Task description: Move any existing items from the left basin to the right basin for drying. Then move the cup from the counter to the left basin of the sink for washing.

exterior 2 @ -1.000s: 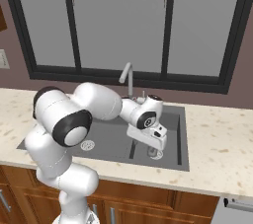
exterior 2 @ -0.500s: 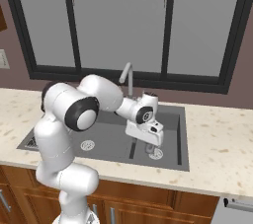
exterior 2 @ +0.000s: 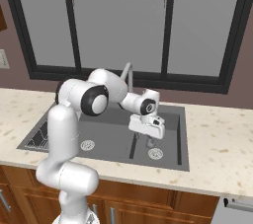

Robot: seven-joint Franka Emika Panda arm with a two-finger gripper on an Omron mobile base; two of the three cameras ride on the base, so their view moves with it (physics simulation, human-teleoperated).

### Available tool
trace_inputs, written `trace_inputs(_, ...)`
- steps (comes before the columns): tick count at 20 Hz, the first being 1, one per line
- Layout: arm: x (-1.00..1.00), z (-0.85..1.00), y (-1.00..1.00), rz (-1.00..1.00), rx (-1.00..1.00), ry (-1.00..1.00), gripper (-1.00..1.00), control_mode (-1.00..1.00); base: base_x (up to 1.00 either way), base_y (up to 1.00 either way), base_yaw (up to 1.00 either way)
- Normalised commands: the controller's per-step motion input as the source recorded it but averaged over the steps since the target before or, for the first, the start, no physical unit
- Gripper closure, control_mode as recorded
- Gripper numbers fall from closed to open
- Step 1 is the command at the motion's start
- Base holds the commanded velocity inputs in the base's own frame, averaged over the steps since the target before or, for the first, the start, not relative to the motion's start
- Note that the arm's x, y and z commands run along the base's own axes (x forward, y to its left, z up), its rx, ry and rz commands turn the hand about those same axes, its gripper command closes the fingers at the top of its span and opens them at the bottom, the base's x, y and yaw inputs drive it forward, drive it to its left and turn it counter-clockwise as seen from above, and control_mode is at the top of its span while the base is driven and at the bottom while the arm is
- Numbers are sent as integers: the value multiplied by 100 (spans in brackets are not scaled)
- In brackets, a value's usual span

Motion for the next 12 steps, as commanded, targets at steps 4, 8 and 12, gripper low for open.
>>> trace_inputs(4,10,-27,0,11,0,0,-100,-100,0,0,0)
trace_inputs(8,9,-20,0,10,1,0,-100,-100,0,0,0)
trace_inputs(12,0,-3,-1,9,2,-1,-100,-100,0,0,0)
